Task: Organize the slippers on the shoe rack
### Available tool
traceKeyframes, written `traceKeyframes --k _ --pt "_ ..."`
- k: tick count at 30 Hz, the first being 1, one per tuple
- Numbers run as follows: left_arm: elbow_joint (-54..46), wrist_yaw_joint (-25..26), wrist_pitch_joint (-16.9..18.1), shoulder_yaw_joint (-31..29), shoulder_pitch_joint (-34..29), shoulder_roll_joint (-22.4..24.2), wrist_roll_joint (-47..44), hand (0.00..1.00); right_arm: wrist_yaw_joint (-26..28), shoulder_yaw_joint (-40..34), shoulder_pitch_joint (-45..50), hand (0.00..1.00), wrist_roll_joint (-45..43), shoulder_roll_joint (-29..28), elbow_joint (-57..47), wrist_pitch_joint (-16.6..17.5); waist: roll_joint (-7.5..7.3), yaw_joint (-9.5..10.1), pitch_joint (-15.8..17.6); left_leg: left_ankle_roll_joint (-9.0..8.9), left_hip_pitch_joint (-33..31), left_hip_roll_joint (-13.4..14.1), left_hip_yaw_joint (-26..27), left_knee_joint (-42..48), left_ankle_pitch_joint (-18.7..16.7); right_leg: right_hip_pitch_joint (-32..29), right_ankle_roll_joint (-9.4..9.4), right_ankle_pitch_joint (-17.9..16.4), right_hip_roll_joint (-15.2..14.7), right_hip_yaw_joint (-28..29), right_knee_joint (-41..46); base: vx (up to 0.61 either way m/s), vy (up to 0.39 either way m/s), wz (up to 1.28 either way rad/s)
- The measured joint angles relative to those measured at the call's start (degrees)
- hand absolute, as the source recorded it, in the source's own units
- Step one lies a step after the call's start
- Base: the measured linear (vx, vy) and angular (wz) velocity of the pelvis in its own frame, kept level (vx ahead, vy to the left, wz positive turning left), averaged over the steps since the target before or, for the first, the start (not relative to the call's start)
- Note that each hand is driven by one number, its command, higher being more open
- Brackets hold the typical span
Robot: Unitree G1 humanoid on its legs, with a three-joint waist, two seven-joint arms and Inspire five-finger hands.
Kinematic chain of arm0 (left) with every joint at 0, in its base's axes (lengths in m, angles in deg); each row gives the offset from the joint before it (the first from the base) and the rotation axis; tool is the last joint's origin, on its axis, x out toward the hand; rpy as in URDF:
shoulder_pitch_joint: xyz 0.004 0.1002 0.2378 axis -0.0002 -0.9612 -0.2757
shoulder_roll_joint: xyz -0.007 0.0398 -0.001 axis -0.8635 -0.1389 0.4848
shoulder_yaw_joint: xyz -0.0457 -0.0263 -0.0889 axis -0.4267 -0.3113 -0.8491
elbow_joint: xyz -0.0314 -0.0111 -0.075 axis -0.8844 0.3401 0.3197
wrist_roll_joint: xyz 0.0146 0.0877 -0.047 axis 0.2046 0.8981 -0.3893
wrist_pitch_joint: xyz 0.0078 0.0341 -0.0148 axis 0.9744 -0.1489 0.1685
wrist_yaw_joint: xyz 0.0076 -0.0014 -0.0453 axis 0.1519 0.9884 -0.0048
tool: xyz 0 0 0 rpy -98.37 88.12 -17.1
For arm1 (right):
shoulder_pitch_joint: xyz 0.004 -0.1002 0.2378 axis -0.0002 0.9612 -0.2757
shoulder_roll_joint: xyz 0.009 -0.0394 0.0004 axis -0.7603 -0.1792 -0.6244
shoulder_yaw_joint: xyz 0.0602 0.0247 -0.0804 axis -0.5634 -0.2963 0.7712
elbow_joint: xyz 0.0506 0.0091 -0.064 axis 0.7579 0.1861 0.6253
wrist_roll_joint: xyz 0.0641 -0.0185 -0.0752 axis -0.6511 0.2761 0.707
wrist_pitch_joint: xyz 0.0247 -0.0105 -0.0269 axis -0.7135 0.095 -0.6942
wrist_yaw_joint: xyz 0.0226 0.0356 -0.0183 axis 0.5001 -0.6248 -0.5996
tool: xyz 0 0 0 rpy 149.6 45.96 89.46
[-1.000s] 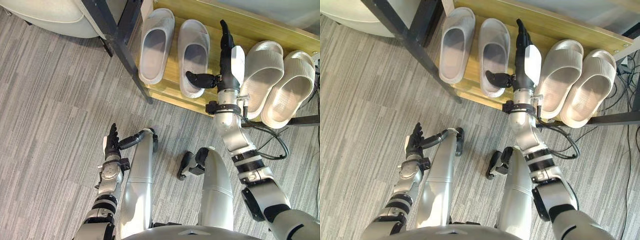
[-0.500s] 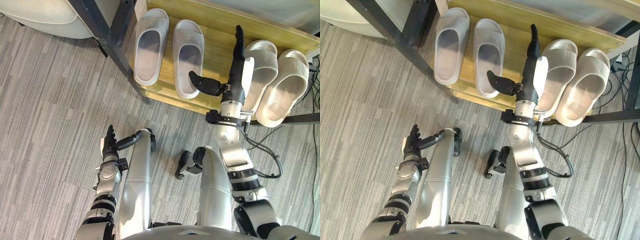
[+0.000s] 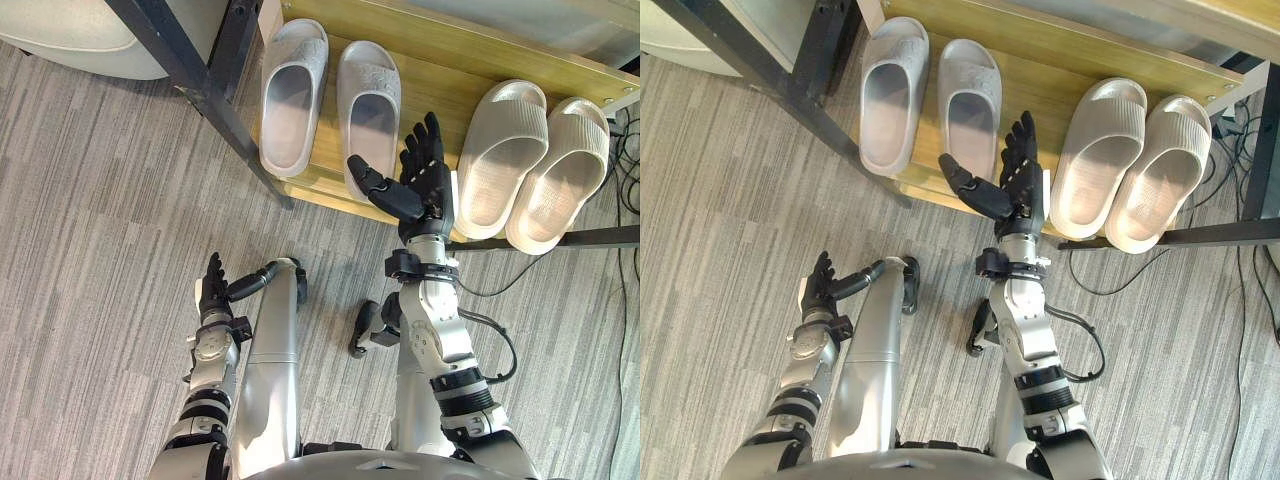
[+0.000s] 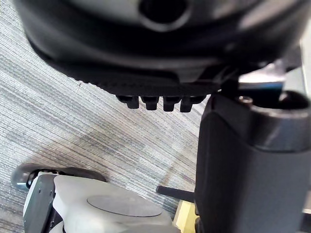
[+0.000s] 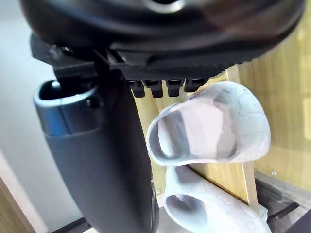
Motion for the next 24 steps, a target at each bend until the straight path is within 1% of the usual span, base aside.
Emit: traceKeyframes --k 5,7,14,17,24 --pt "0.09 0.05 -0.5 -0.01 0.01 0.46 0.23 1.0 1.5 2.47 -1.97 1.0 -4.31 1.43 1.9 0.08 0.42 0.25 0.23 -0.13 0.69 -0.36 -0.12 -0.11 -0.09 0.91 -0.04 -0.22 -0.35 -0.28 -0.02 -0.01 -0.02 0.04" --pt "0.09 0.13 -0.5 -0.02 0.06 0.72 0.44 1.0 1.83 3.51 -2.78 1.0 -4.61 1.55 2.61 0.3 0.6 0.56 0.34 -0.14 0.68 -0.41 -0.17 -0.17 -0.09 0.92 -0.07 -0.24 -0.38 -0.38 -0.02 0.0 0.0 0.0" --pt "0.1 0.6 -0.57 -0.01 0.06 0.81 0.71 1.0 1.82 3.94 -3.71 1.0 -6.94 2.0 3.36 0.59 0.88 0.53 0.42 -0.4 0.88 -0.41 -0.28 -0.5 0.13 1.04 -0.12 -0.23 -0.38 -0.52 -0.02 -0.01 -0.02 0.0" --pt "0.89 0.7 -0.98 0.01 0.06 0.88 1.11 1.0 1.75 3.96 -4.86 1.0 -8.93 2.04 5.36 0.43 1.18 0.53 0.38 -0.54 2.24 -0.42 -0.32 -1.33 0.22 2.24 -0.13 -0.23 -0.37 -0.68 -0.49 -0.03 -0.05 0.02" --pt "2.15 1.0 -1.47 0.0 0.02 1.18 1.1 1.0 1.47 3.9 -3.78 1.0 -8.67 2.1 5.12 -0.42 1.79 0.44 0.39 -0.88 3.76 -0.36 -1.07 -2.51 0.74 4.19 -0.29 -0.16 -0.03 -1.55 -1.94 0.0 -0.046 0.03"
